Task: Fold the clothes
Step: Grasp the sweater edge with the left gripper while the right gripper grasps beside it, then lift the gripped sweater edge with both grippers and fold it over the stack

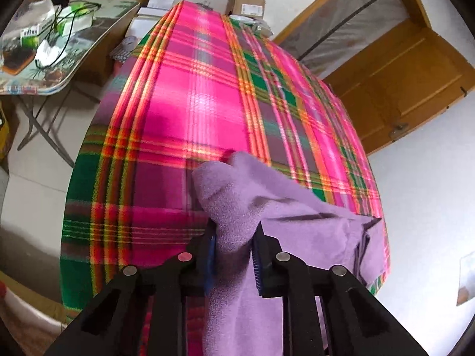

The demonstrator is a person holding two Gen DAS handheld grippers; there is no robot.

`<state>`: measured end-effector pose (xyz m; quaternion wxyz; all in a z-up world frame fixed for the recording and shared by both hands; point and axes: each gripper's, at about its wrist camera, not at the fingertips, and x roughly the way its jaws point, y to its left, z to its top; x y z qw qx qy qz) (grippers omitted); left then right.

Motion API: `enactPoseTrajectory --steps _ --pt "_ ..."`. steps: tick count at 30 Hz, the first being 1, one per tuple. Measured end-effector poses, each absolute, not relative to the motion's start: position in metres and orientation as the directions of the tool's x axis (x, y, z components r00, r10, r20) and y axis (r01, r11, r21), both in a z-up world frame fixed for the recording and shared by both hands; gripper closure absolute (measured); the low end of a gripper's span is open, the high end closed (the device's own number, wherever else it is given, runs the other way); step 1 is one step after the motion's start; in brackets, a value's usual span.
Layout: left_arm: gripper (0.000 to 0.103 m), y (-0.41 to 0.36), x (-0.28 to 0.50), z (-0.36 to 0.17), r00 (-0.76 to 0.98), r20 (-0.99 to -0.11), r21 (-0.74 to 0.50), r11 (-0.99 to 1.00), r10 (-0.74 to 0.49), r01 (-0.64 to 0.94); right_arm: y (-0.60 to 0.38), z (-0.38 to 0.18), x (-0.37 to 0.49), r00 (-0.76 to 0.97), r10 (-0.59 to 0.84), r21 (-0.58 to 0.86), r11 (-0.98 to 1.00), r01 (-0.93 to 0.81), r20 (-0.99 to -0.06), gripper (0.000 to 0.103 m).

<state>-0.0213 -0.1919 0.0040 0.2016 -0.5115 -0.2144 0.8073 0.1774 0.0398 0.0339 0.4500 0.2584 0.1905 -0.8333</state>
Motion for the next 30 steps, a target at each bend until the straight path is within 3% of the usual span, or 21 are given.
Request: enactPoseTrajectory --steps 20,30 --pt "0.083 -0.121 0.003 0.098 -0.493 -0.648 -0.555 -0.803 0.581 -0.219 0.163 0.105 0.199 -0.627 -0.674 -0.022 -0.674 0.739 -0.391 0.092" --pt "0.083 -0.056 0.006 0.13 -0.479 -0.616 -0.541 -0.778 0.626 -0.321 0.205 0.12 0.199 -0.698 -0.627 -0.009 -0.742 0.671 -0.346 0.092"
